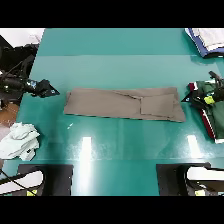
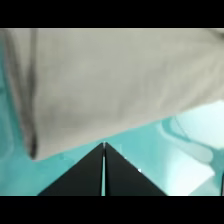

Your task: Fold the shirts.

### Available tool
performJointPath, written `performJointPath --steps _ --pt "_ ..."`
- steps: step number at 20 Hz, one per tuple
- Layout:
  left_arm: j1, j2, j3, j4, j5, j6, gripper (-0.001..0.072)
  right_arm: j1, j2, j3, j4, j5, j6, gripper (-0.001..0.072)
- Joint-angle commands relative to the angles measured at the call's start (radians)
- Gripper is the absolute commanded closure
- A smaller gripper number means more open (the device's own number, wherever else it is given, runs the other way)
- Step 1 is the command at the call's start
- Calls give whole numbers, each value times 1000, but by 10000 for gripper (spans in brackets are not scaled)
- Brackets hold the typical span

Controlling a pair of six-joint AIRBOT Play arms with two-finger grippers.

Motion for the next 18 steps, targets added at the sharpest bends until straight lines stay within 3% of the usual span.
performJointPath --steps 1,6,8,11,13,16,18 --pt "-83 0 1 0 -16 0 685 -33 -78 -13 99 -2 -105 21" --pt "-225 0 1 0 56 -8 685 -31 -177 -11 203 -4 -171 54" --pt "-269 0 1 0 116 -10 685 -31 -194 -11 265 6 -206 143" --pt "-320 0 1 0 195 -60 685 -16 -195 -11 279 5 -216 166" --pt "-353 -5 1 0 219 -60 685 10 -195 -11 280 5 -227 269" --pt "-393 -13 0 1 224 -70 685 65 -195 -11 279 0 -259 291" --pt "-413 -24 0 2 225 -88 685 84 -193 -11 280 0 -277 568"
